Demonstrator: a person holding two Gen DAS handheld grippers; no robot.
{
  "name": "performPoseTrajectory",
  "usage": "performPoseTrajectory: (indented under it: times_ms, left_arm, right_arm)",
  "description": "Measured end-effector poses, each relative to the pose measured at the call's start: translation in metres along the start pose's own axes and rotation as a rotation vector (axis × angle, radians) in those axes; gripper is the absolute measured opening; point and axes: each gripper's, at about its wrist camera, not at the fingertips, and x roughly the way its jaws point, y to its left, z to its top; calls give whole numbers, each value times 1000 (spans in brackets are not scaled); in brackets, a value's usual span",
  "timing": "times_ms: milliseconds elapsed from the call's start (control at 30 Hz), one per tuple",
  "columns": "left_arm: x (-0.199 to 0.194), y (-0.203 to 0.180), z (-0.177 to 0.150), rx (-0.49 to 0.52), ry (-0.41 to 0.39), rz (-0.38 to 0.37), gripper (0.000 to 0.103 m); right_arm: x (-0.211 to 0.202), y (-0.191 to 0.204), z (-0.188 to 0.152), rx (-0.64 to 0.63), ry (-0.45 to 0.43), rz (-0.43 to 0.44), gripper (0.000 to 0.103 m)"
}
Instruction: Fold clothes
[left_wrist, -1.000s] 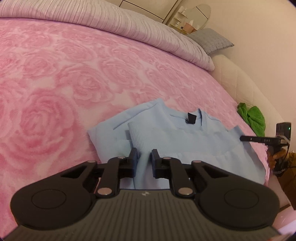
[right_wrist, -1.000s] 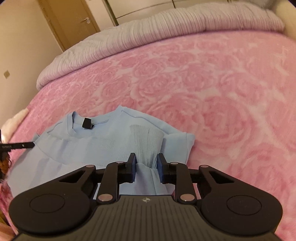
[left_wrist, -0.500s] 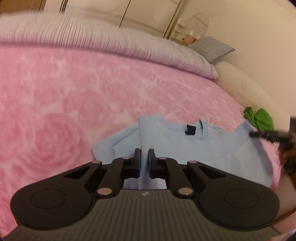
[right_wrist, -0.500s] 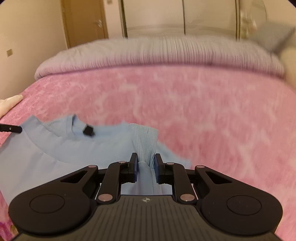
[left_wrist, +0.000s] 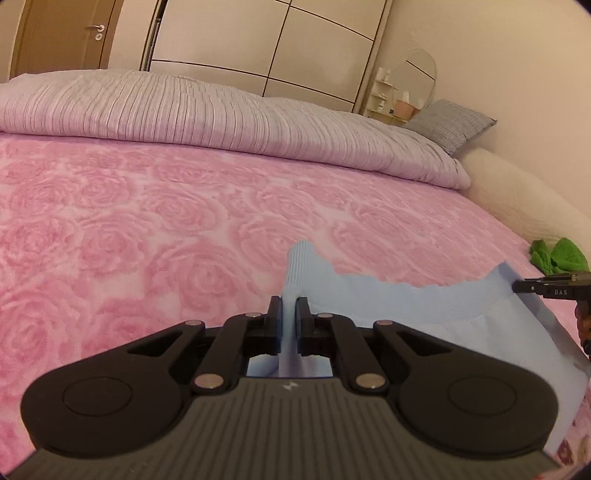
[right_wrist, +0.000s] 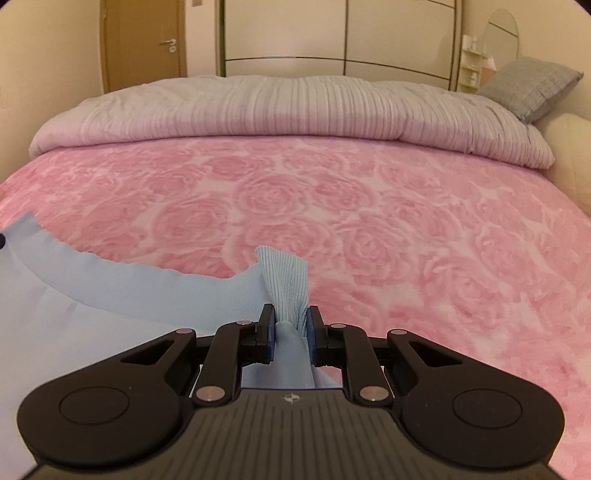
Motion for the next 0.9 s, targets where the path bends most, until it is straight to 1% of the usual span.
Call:
performPoseTrajectory:
  times_ms: [100,200,267,300,333,367,400,467,533,567,600,667,733,800,833,900]
  left_arm:
    - [19,5,-6,-4,44,30,5]
    - [36,7,-14,4,99,67,6]
    - [45,7,-19,16,131,97,9]
    - [44,7,-19,16,131,106,12]
    - [41,8,-17,19,129,117,16]
    - [37,7,-15,23,125,135,18]
    - [30,6,-12,27,114,161,19]
    - [11,6,-5,30,88,217,18]
    - [-16,4,-1,26,70,244,16]
    - [-29,2,1,23,63,240,16]
    - [-44,-2,0,20,56,218,16]
    - [-76,-15,-7,21,43,162,16]
    - [-98,-34,-20,28,43,107,16]
    - [-110,-53,-37,51,51,33,16]
    - [-112,-62,-47,68,53,17,17]
    - [-110,-75,-66,90,63,16,17]
  right_arm:
    - [18,-2,-2,15,34,-11,15]
    - [37,-1,-8,12,96,-25,15]
    - [39,0,-8,12,100,-42,18]
    - [37,-1,-7,20,99,-66,24]
    - [33,-2,-5,30,99,-93,44]
    - [30,-4,-3,40,99,-120,55]
    - [23,-6,-2,53,88,-140,55]
    - [-2,-10,-3,86,65,-148,54]
    - [-32,-10,-7,103,32,-147,54]
    - [-47,-9,-9,112,15,-146,54]
    - [-60,-3,-17,109,3,-136,54]
    - [-85,10,-33,98,-21,-110,55]
    - [-110,24,-50,87,-45,-85,55]
    - [-124,33,-70,40,-75,-105,55]
    - [-125,41,-79,11,-77,-114,54]
    - [-121,52,-93,-5,-57,-104,53]
